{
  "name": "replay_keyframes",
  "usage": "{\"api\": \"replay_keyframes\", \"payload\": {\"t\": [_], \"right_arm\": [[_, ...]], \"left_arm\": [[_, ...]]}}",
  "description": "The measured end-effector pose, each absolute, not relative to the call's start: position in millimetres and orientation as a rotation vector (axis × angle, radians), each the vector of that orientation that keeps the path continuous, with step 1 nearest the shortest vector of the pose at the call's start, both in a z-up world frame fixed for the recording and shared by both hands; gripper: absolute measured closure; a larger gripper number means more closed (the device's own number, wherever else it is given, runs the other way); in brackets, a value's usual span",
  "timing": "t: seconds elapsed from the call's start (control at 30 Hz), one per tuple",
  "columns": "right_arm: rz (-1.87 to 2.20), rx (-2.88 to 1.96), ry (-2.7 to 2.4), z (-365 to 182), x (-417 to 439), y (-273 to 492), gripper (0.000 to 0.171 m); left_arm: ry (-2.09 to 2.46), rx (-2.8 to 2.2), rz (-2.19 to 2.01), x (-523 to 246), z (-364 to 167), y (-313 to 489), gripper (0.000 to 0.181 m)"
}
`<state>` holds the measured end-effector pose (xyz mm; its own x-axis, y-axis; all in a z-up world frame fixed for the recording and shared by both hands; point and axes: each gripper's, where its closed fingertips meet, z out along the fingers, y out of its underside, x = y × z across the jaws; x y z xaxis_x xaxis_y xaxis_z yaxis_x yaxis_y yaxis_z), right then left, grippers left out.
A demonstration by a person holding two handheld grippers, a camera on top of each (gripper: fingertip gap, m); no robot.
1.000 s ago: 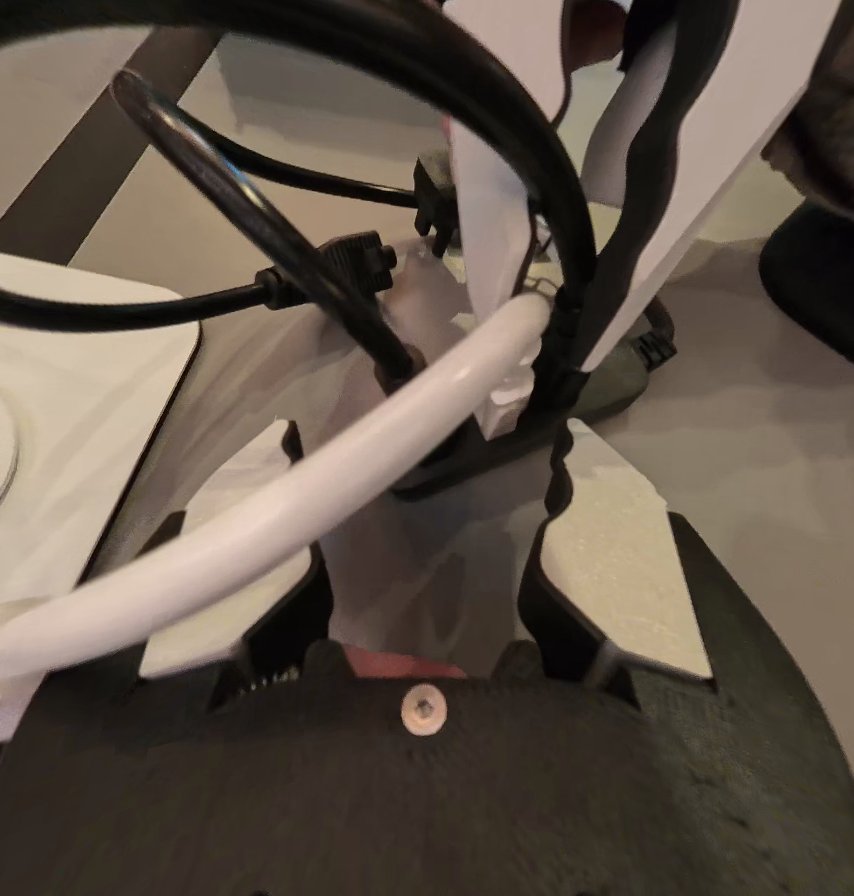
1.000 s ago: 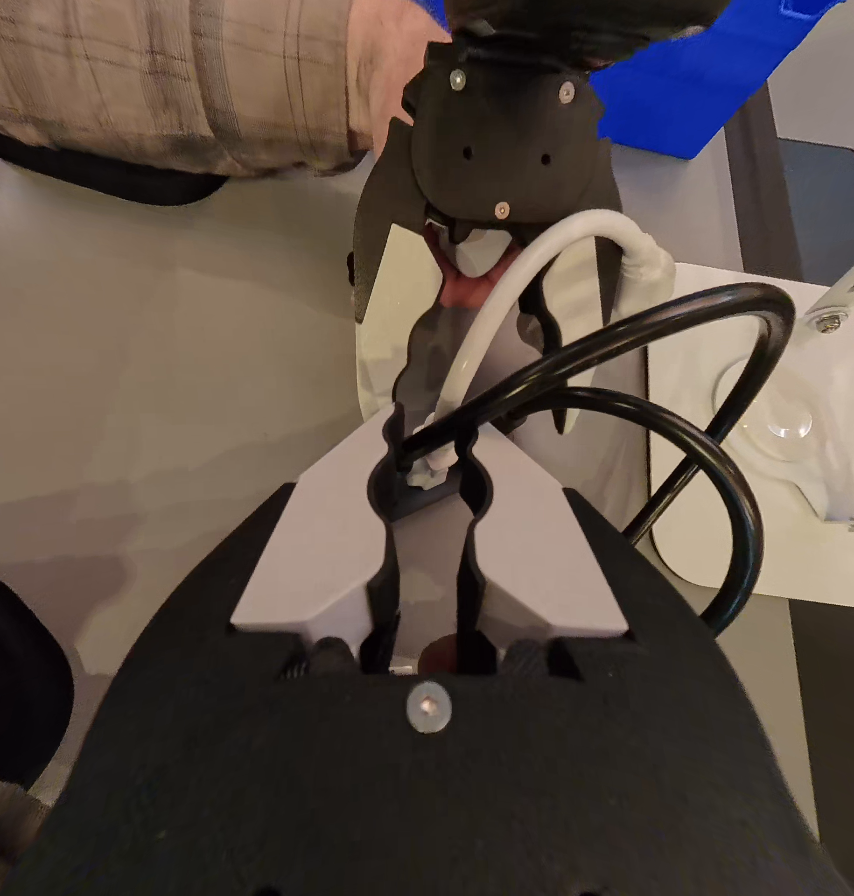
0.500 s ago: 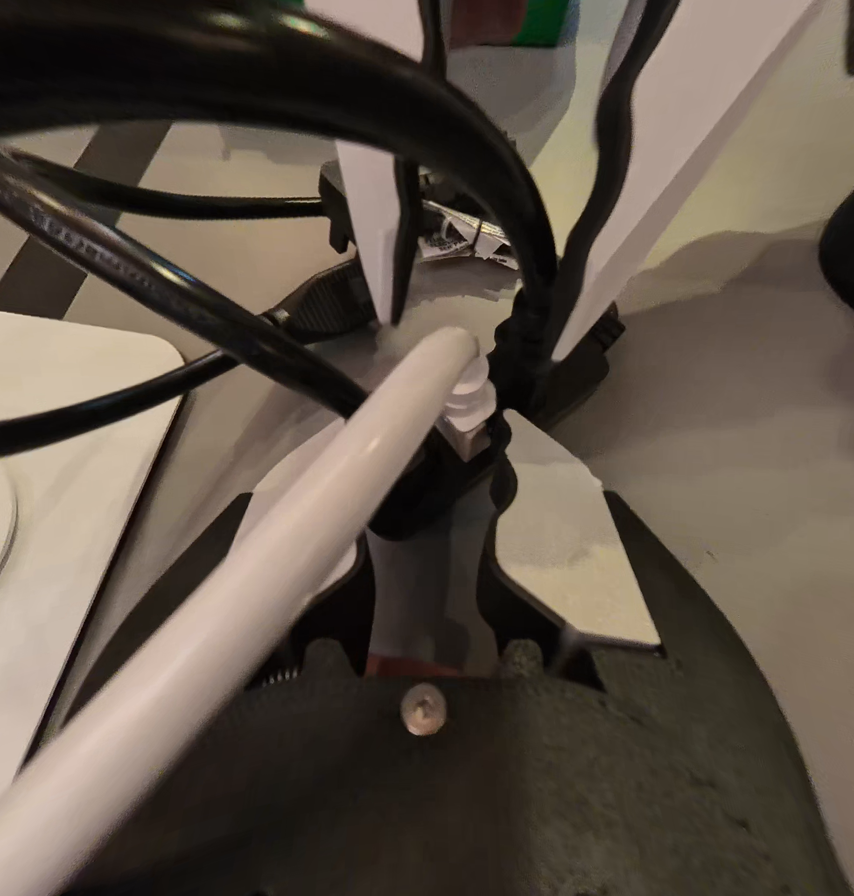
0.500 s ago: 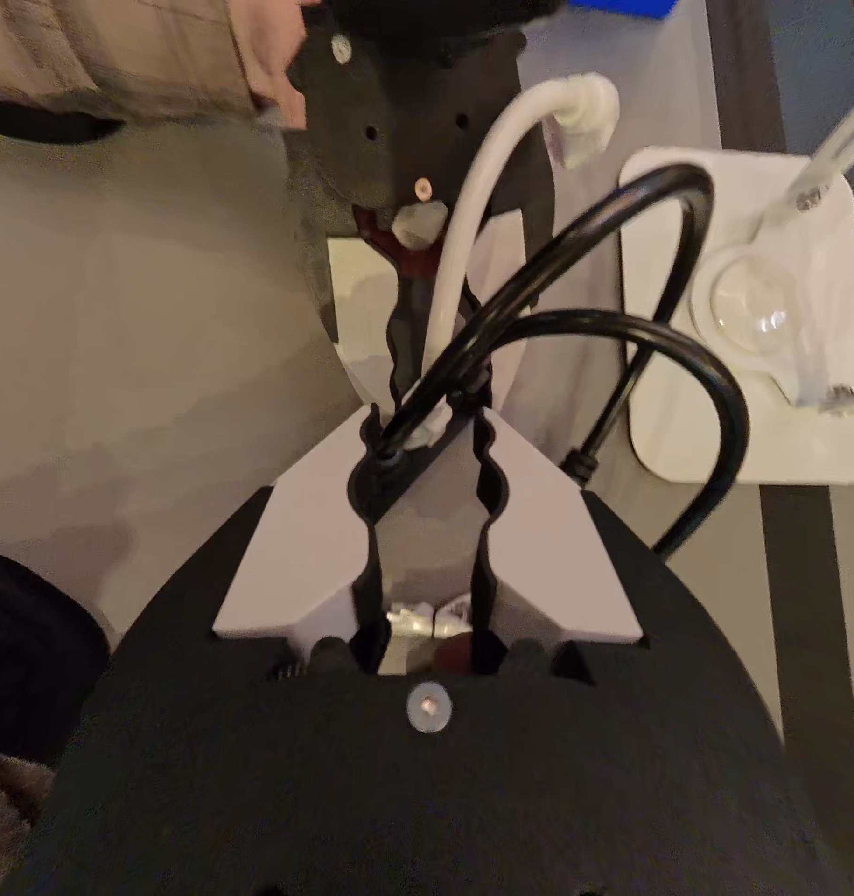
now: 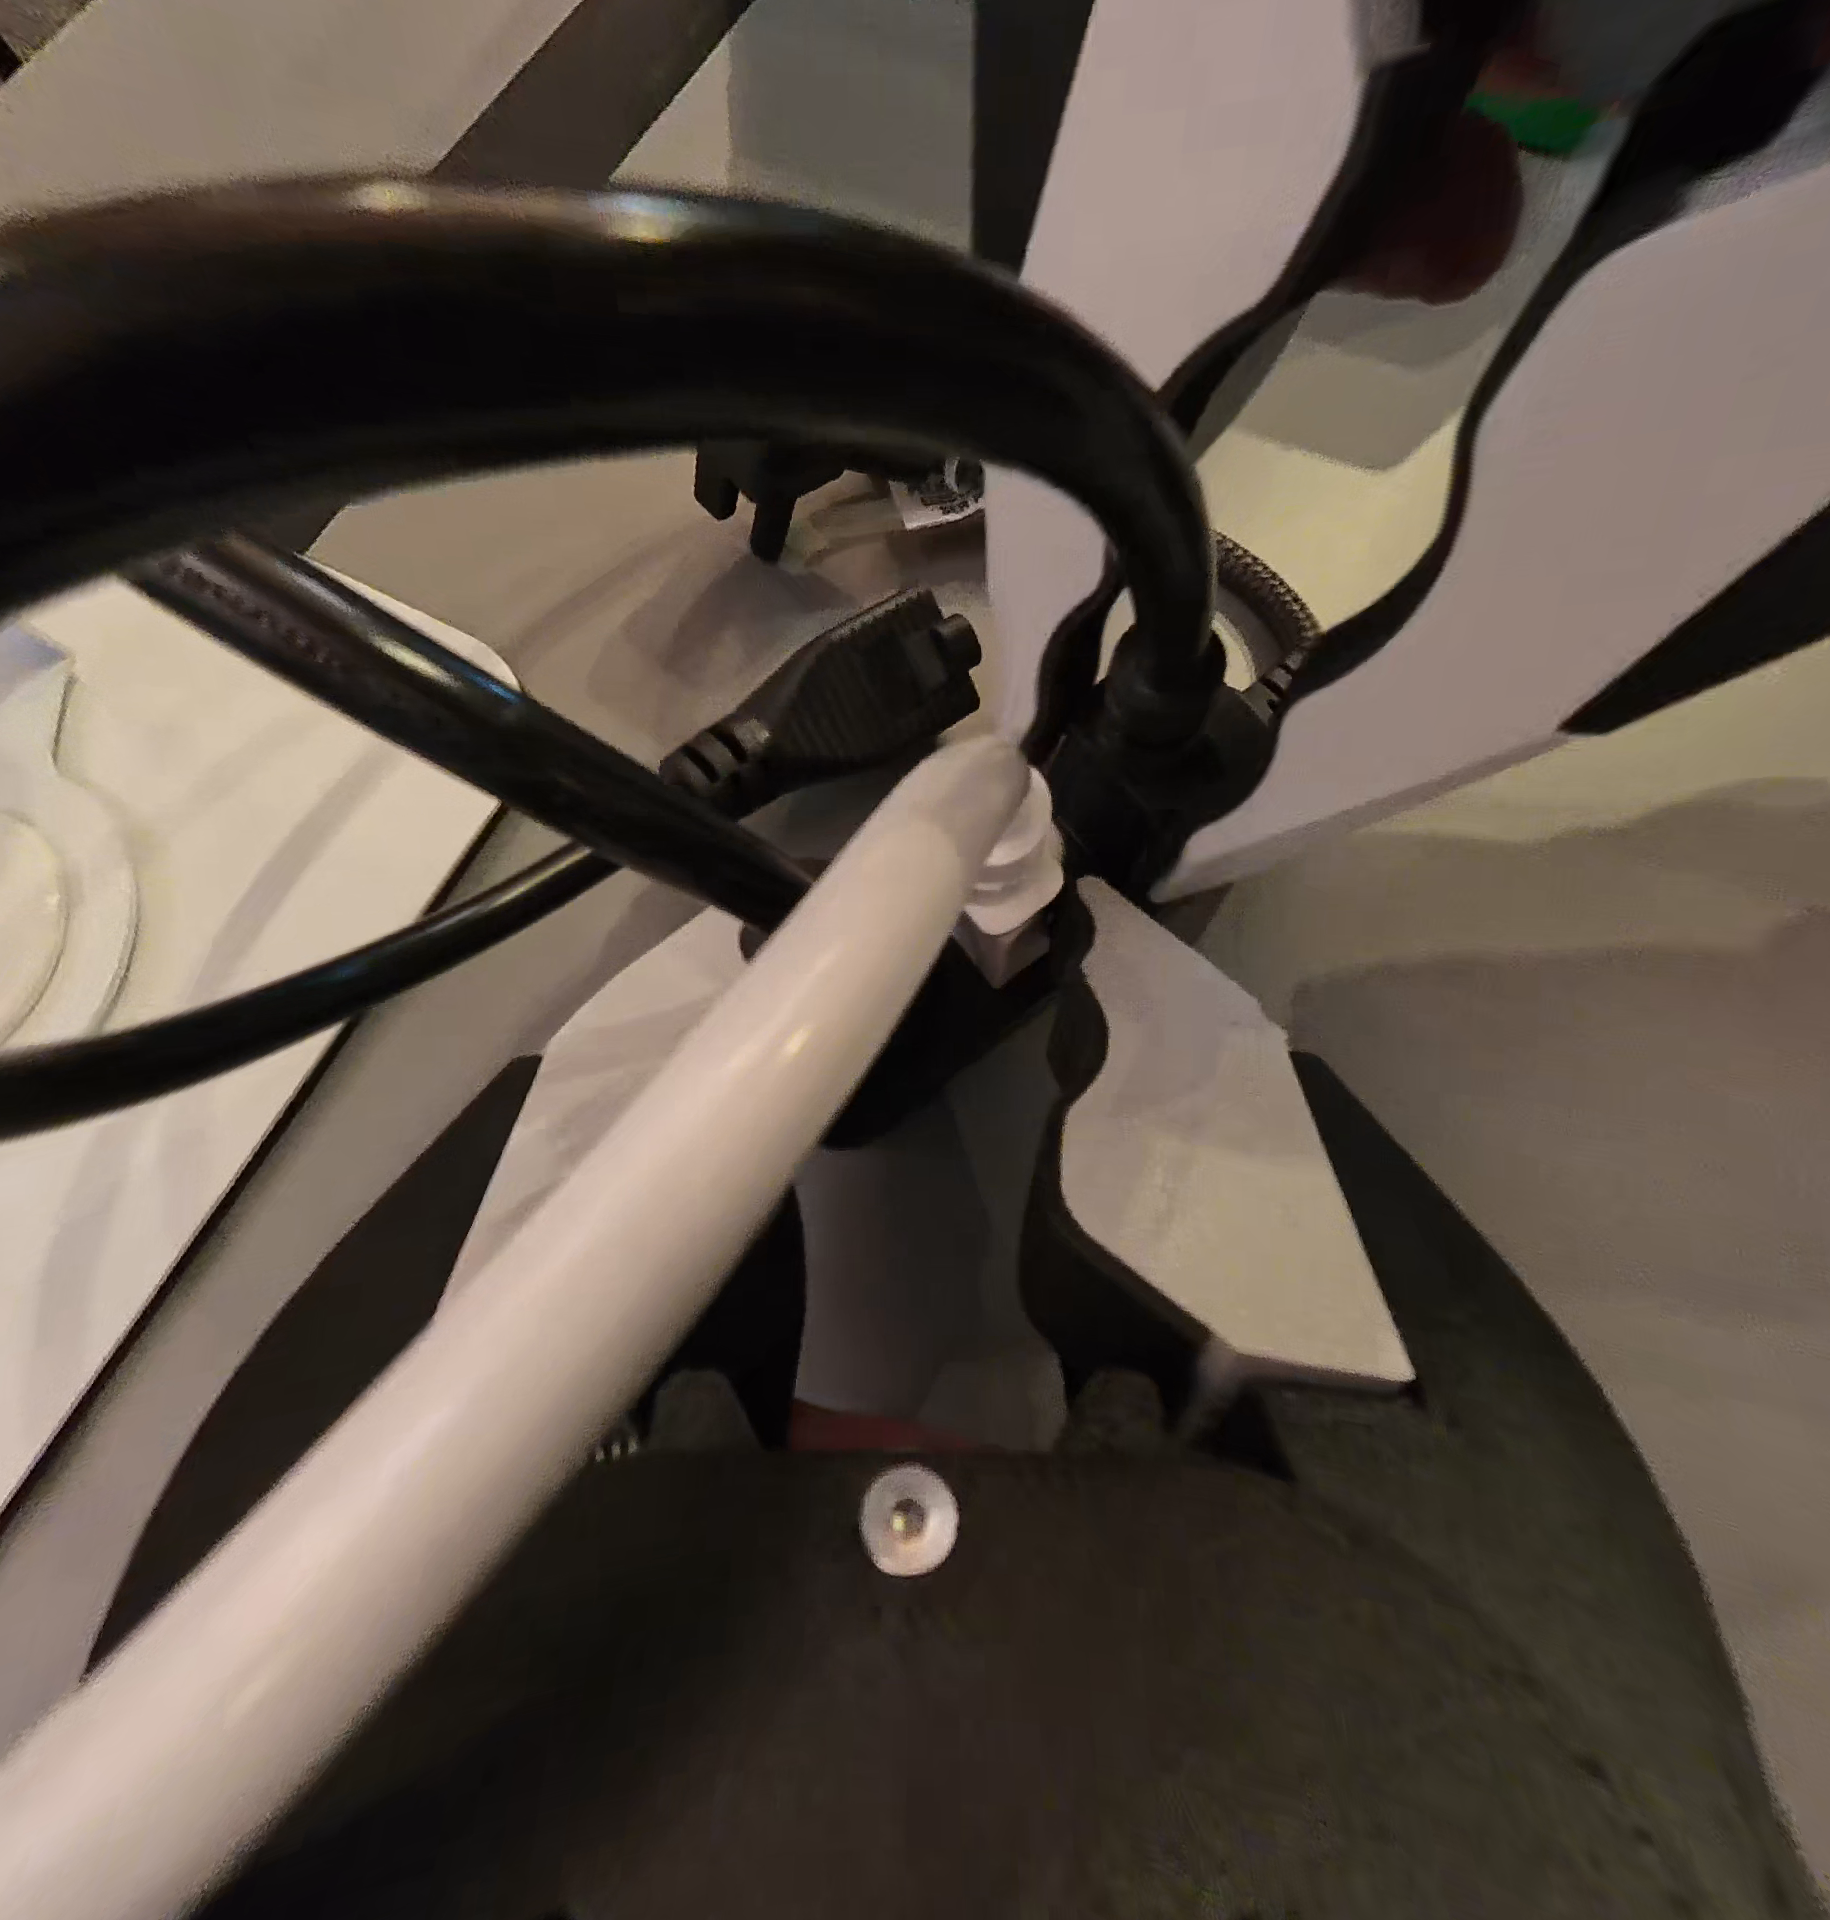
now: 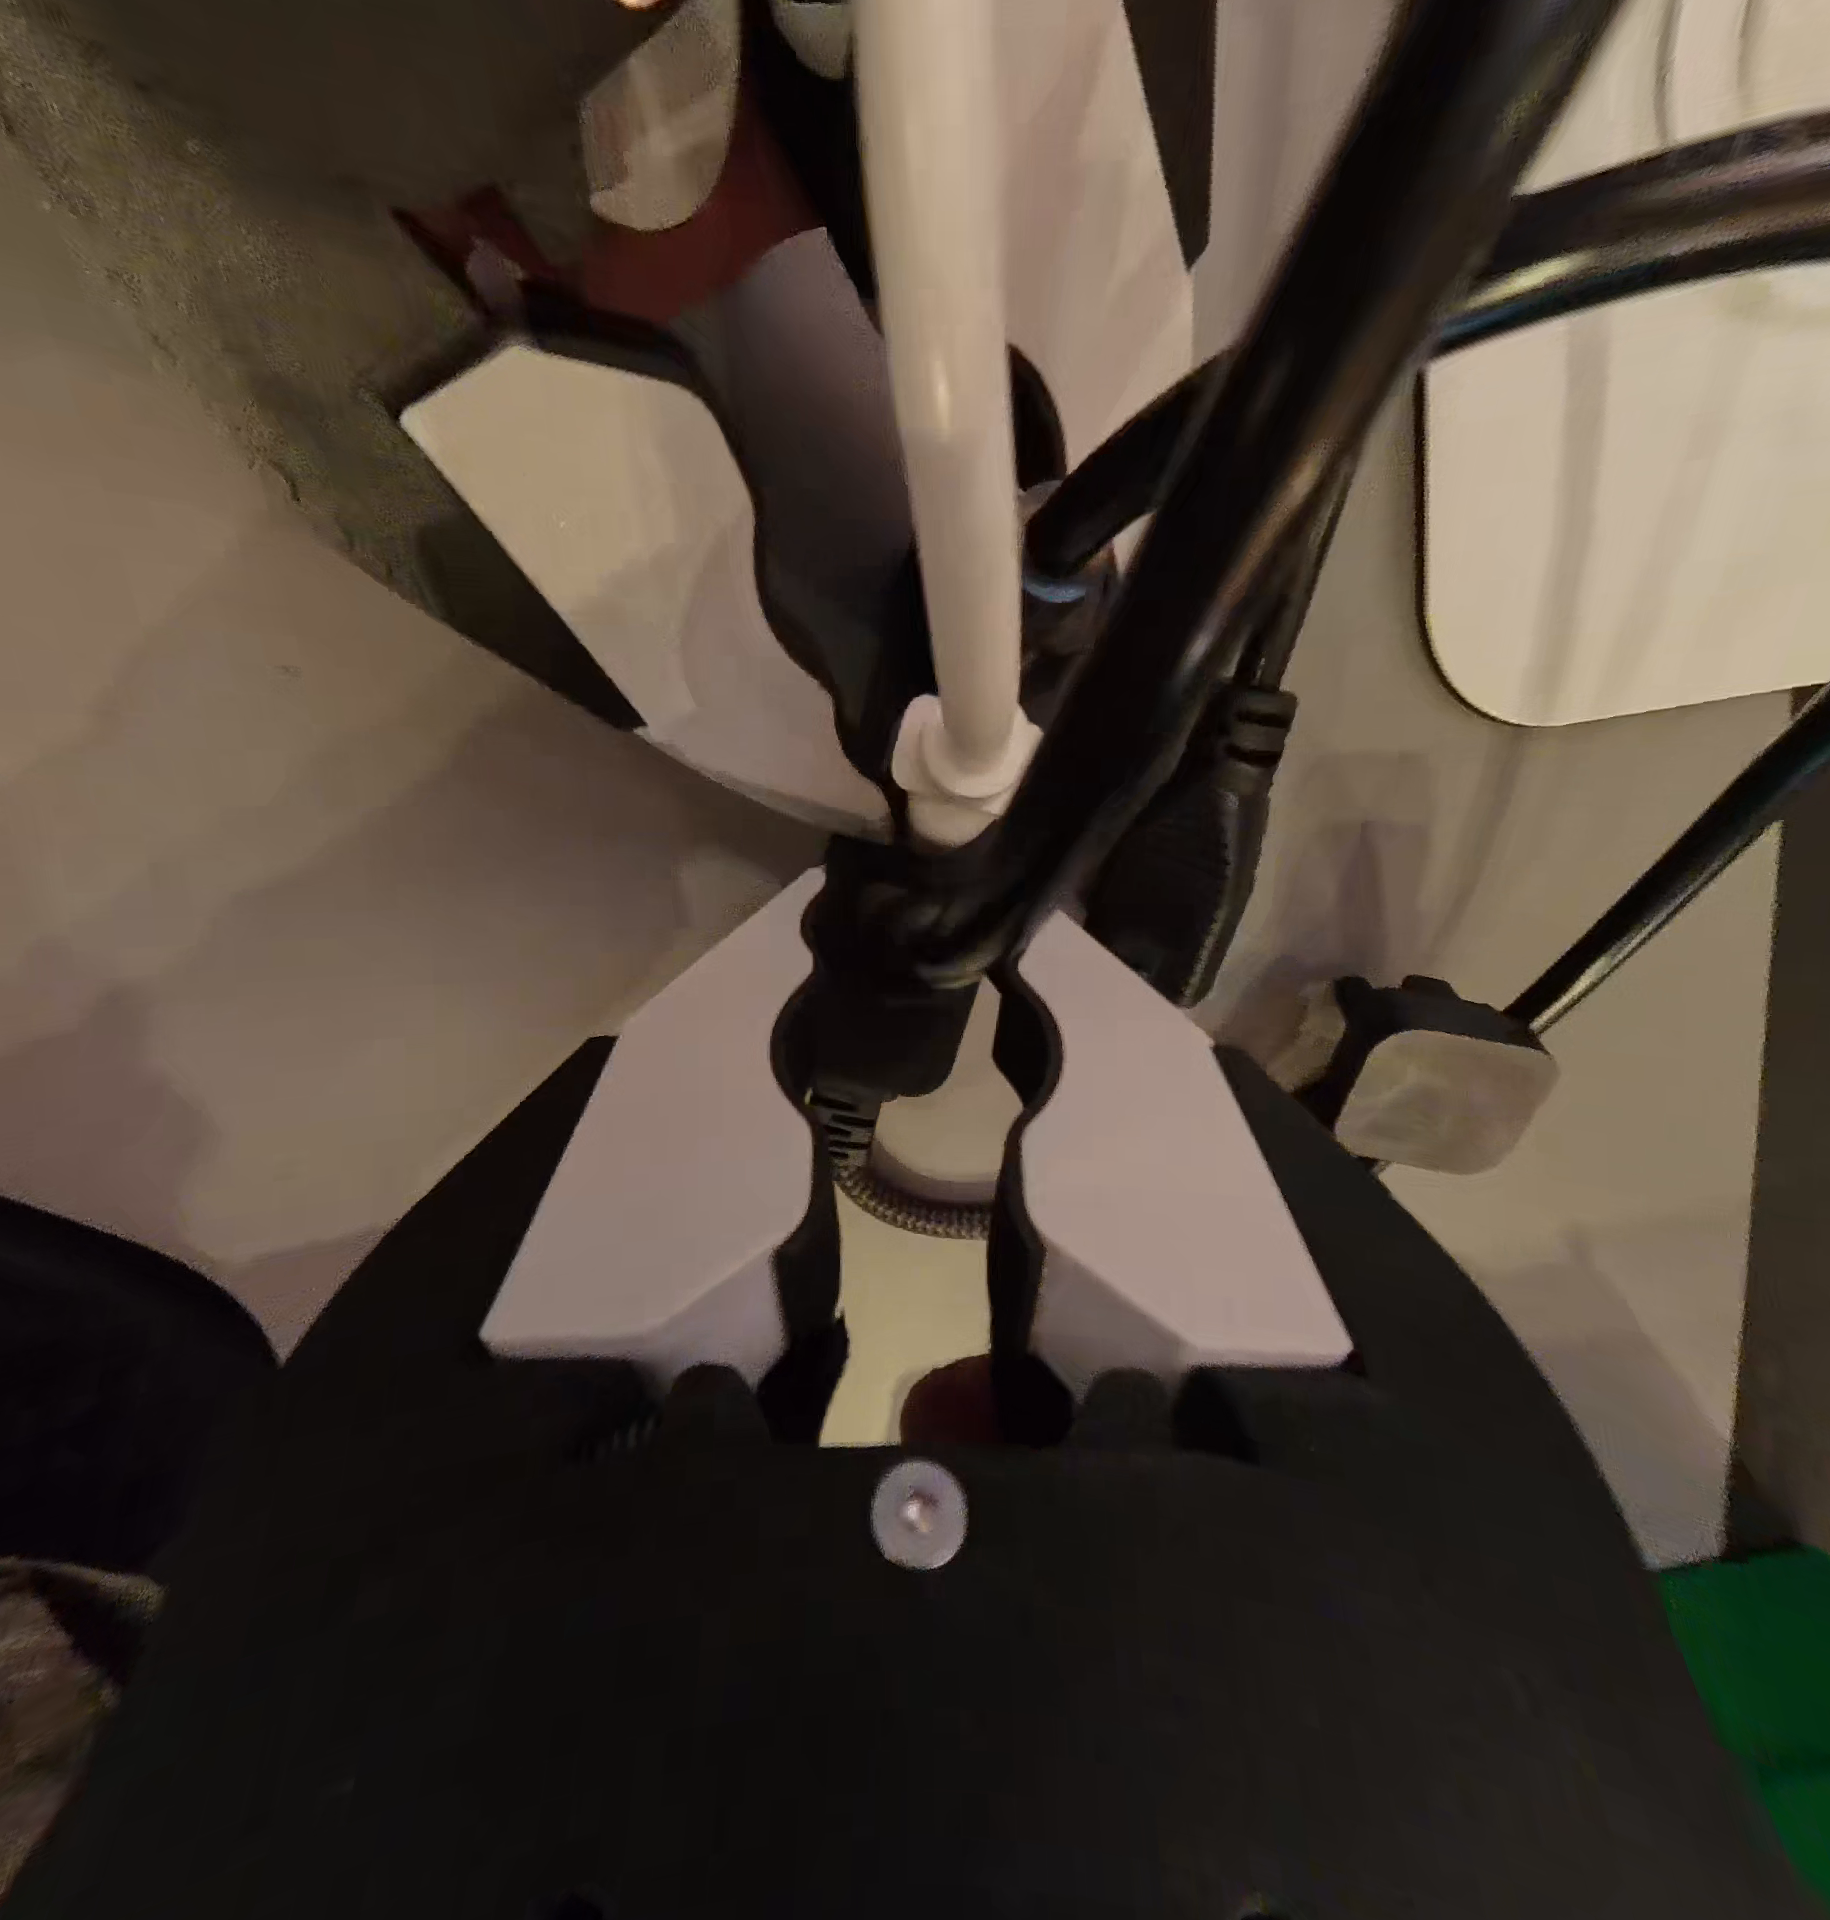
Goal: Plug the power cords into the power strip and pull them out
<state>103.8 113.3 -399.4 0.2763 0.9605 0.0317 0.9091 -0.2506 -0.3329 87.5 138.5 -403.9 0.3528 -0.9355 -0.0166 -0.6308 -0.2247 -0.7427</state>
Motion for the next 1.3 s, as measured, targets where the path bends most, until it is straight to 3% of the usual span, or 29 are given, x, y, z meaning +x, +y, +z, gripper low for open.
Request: {"api": "replay_keyframes", "payload": {"t": [0.17, 0.3, 0.47, 0.67, 0.73, 0.93, 1.03, 1.3], "right_arm": [[0.336, -2.192, -1.742, -399, 100, 111, 0.147], [0.374, -2.138, -1.761, -398, 101, 110, 0.147], [0.425, -2.082, -1.812, -398, 102, 102, 0.147], [0.489, -2.028, -1.885, -398, 100, 87, 0.148], [0.503, -2.011, -1.907, -398, 97, 83, 0.148], [0.515, -1.962, -1.975, -398, 81, 74, 0.147], [0.508, -1.949, -1.995, -398, 77, 72, 0.147], [0.518, -1.910, -2.010, -398, 71, 72, 0.148]], "left_arm": [[1.471, -1.898, -0.570, 79, -405, 134, 0.132], [1.664, -1.948, -0.632, 50, -408, 113, 0.112], [2.019, -1.927, -0.651, 7, -398, 61, 0.110], [1.806, -1.537, -0.770, -7, -278, 44, 0.110], [1.629, -1.541, -0.750, -17, -251, 63, 0.123], [1.661, -1.843, -0.636, -26, -340, 111, 0.140], [1.773, -1.860, -0.662, -11, -377, 106, 0.136], [1.857, -1.695, -0.776, 49, -406, 84, 0.123]]}}
